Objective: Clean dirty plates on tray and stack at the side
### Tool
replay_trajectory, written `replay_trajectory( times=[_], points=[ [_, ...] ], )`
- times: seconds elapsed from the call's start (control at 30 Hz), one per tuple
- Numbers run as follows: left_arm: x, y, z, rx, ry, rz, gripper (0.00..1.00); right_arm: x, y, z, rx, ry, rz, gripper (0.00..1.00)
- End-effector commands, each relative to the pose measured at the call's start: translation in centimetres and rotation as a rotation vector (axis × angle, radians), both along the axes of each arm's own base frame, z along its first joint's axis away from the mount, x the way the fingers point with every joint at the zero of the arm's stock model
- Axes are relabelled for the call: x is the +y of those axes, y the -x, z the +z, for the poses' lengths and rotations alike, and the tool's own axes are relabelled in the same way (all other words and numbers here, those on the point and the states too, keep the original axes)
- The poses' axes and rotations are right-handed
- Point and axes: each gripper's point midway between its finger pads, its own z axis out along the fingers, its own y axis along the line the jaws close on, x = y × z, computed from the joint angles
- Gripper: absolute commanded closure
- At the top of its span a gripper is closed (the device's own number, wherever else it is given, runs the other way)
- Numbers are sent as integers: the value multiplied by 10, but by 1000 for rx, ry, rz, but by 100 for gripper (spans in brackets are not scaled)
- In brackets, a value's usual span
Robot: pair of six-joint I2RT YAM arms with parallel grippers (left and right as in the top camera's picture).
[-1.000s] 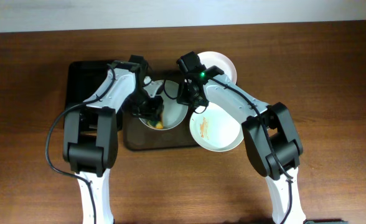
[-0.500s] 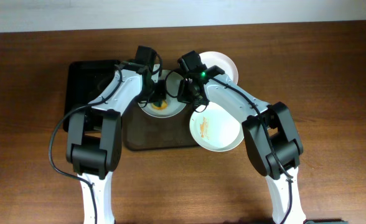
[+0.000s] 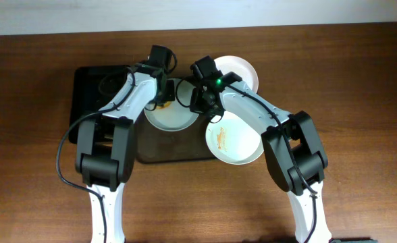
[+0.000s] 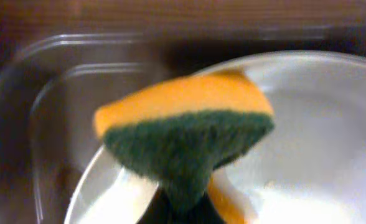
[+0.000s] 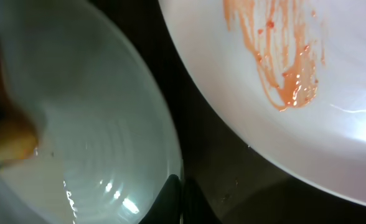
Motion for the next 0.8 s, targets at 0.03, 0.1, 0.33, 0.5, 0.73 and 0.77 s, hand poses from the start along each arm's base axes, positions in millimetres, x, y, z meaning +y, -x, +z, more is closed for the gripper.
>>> replay_trajectory(
  times=[0.03, 0.1, 0.33, 0.5, 0.73, 0.77],
  points=[
    [-10, 63, -48, 301, 97, -192, 99, 3, -1, 7, -15, -2, 12, 96],
    [-33, 72, -44, 325, 228, -317, 99, 3, -1, 7, -13, -6, 13, 96],
    [-64, 74, -25, 296, 467, -473, 99, 7, 2, 7, 0, -25, 26, 96],
    [-62, 38, 29, 163, 636, -462, 99, 9, 5, 7, 9, -33, 47, 96],
    [-7, -22, 96, -12, 668, -227, 99, 11, 6, 11, -4, -42, 128, 96],
    [1, -26, 105, -32, 673, -200, 99, 10, 6, 13, -10, -42, 140, 96]
  ],
)
